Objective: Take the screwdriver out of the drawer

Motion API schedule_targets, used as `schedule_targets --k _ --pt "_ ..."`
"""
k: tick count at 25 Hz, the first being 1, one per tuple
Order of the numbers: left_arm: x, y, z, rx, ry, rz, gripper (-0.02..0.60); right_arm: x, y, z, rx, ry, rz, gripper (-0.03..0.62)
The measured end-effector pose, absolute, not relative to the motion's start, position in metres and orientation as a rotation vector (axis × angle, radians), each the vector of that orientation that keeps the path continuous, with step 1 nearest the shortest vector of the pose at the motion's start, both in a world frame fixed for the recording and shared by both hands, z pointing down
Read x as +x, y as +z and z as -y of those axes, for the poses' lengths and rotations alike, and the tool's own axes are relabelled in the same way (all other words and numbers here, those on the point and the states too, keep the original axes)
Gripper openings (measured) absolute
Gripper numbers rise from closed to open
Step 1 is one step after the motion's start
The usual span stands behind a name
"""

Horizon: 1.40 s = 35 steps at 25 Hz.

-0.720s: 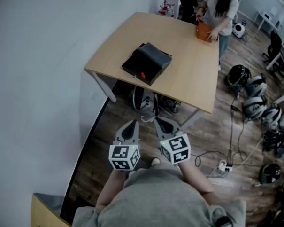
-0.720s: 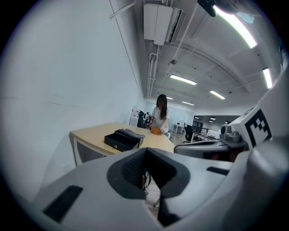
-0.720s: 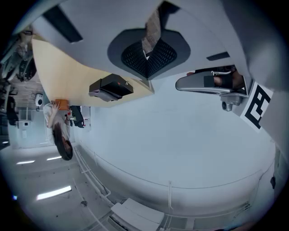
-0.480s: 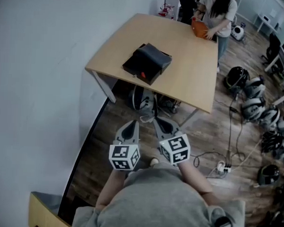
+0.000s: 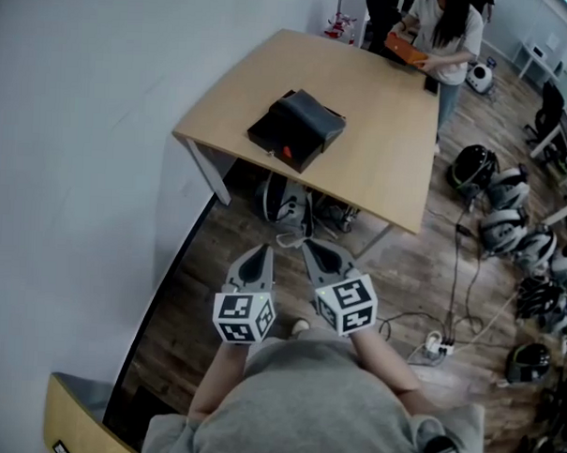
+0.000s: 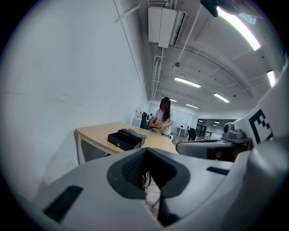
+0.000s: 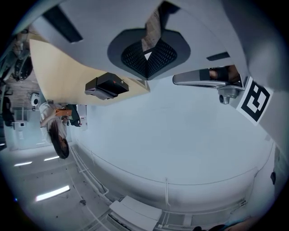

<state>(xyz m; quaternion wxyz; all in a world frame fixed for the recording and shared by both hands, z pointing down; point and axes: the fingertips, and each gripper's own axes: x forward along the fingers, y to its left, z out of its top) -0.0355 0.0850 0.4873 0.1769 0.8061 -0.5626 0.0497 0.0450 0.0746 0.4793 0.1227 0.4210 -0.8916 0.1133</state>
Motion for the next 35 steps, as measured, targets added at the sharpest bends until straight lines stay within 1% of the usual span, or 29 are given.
schedule_targets --k 10,17,35 --pt "-0.032 0.493 -0.086 2.236 0.155 1.62 -0.001 0.053 0.489 -0.068 1.203 0.38 2.596 -0.002" --pt "-0.042 0.493 -0.061 2.232 0.149 1.628 -0.001 0.047 0.491 -0.047 1.195 0.389 2.597 -0.002" --pt "-0.073 0.494 0.114 2.289 0.162 1.538 0.0 0.015 0.486 0.122 1.254 0.377 2.55 -0.002"
